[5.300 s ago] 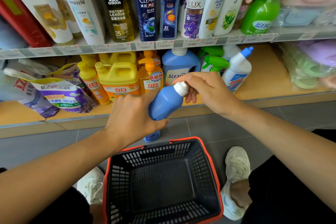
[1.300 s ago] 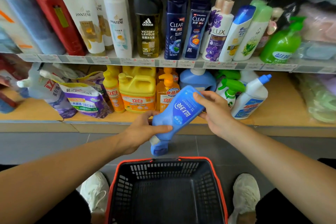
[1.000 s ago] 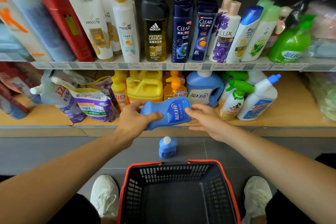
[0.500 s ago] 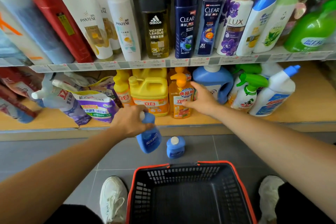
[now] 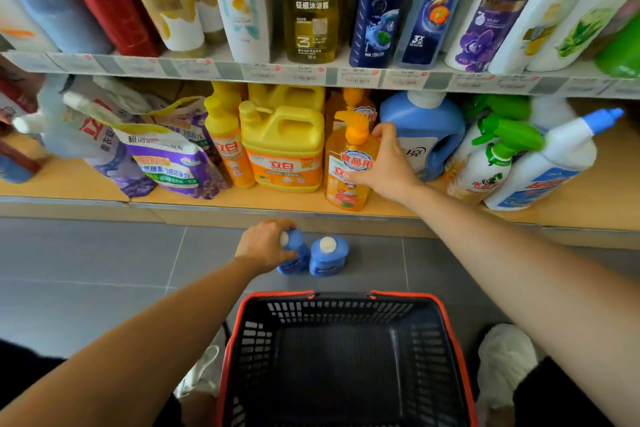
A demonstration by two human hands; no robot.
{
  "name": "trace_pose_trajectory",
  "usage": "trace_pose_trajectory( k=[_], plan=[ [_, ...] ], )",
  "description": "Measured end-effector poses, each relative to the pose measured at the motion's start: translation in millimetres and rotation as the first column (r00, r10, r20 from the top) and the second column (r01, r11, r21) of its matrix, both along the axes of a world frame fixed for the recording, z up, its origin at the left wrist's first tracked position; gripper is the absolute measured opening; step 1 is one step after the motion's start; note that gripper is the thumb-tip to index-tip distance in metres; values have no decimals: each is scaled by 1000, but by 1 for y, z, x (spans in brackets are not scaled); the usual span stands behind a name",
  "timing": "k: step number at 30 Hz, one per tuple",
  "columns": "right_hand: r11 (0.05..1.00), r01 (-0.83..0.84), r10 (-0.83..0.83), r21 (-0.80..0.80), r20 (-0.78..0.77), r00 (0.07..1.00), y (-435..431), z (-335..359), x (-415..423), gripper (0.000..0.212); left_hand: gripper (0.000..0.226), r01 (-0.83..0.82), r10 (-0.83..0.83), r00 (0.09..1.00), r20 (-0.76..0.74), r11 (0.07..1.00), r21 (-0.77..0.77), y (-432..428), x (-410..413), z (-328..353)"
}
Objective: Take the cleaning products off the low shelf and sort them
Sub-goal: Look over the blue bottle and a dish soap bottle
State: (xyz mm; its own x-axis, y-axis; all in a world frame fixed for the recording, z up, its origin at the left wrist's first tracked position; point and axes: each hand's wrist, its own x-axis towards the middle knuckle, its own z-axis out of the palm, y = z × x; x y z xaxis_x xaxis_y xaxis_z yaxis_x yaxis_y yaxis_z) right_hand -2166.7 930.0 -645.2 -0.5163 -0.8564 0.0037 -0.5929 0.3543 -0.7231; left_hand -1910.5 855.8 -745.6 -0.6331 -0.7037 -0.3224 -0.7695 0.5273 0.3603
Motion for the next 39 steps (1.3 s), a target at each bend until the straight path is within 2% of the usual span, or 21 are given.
trace_pose_trajectory(
  k=[4, 8, 12, 16, 19, 21, 23, 26, 31, 35, 39],
  plan=[
    [995, 27, -17, -96, 105, 994, 6, -2, 3, 82, 70, 2, -2, 1000, 0, 998, 67, 11, 2, -12],
    [990, 12, 1, -139, 97, 995, 24, 4, 6, 78, 74, -14, 28, 997, -72, 982, 186, 2, 6, -1],
    [985, -47, 54, -164, 43, 998, 48, 29, 6, 79, 55, 2, 50, 969, -243, 978, 209, -5, -9, 51],
    [980, -33, 47, -194, 65, 997, 77, 66, 8, 81, 41, 46, 81, 861, -502, 971, 236, 7, -41, 131],
    [974, -21, 41, -224, 85, 996, 97, 93, 12, 79, 52, 147, 94, 708, -700, 950, 276, 31, -51, 192],
    [971, -45, 60, -233, 57, 997, 109, 110, 17, 80, 62, 214, 27, 649, -760, 952, 217, 47, -48, 224],
    [972, -92, 97, -215, 13, 995, 122, 125, 23, 86, 67, 271, -70, 646, -760, 952, 142, 61, -44, 247],
    [971, -149, 145, -185, -33, 989, 140, 140, 32, 92, 54, 264, -127, 657, -743, 962, 69, 77, -36, 267],
    [970, -211, 197, -124, -112, 974, 161, 129, 54, 87, 34, 314, -161, 719, -676, 943, 109, 90, -30, 264],
    [955, -282, 264, -89, -173, 949, 164, 113, 65, 78, 32, 363, -286, 776, -562, 931, 29, 93, -28, 249],
    [936, -345, 323, -73, -216, 922, 165, 105, 63, 77, 24, 503, -456, 715, -530, 862, -63, 91, -23, 245]
  ],
)
